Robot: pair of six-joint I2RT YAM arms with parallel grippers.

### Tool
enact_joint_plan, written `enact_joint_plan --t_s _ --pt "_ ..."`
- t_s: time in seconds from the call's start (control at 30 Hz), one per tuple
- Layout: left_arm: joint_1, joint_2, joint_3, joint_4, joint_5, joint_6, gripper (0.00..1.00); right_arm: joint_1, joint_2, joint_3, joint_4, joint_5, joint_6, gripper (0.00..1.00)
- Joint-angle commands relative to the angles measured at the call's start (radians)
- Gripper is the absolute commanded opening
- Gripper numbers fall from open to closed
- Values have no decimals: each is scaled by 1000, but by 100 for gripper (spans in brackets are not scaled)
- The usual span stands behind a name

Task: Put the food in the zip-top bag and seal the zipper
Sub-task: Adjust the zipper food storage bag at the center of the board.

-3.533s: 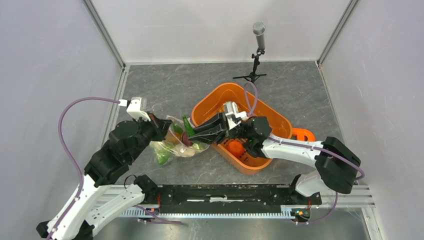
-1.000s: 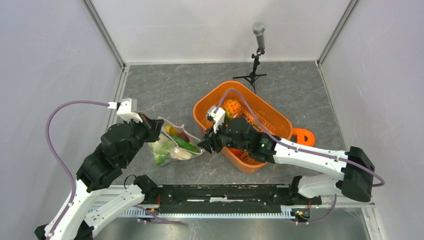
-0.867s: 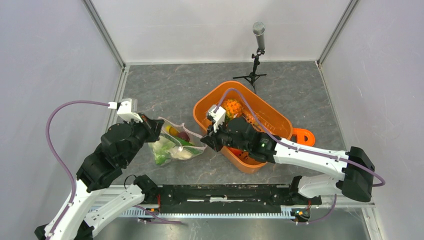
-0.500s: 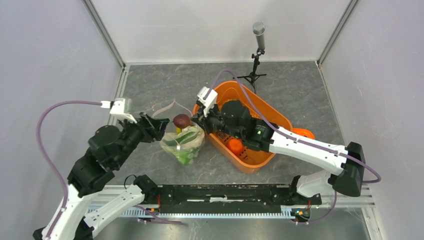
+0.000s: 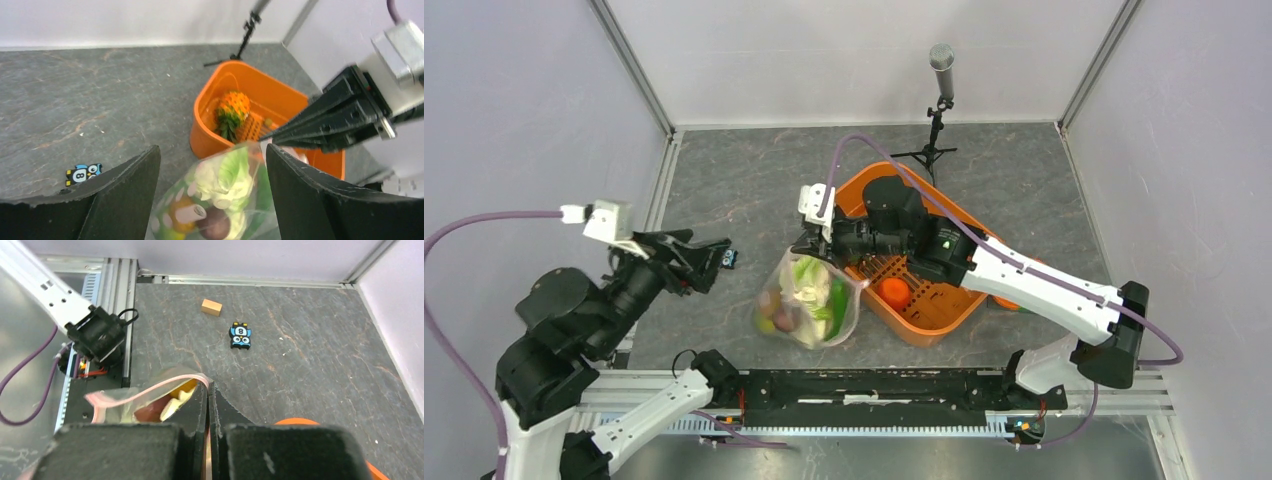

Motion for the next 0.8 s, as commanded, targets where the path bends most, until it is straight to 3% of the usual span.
enact_joint_plan --t_s 0.0,0.13,0.27,0.6,0.77 --pt "3 91 6 -70 252 114 83 -66 -44 51 27 -244 -81 0" --pt "2 150 -39 -73 446 145 81 -139 -47 -21 97 -294 -77 0" --pt "2 169 -117 -15 500 129 78 -233 16 -44 196 -402 40 0" --pt "2 105 -357 250 348 1 79 -265 127 -12 229 -387 113 0" --pt "3 99 -379 285 207 -25 76 -269 128 -14 259 -381 118 0"
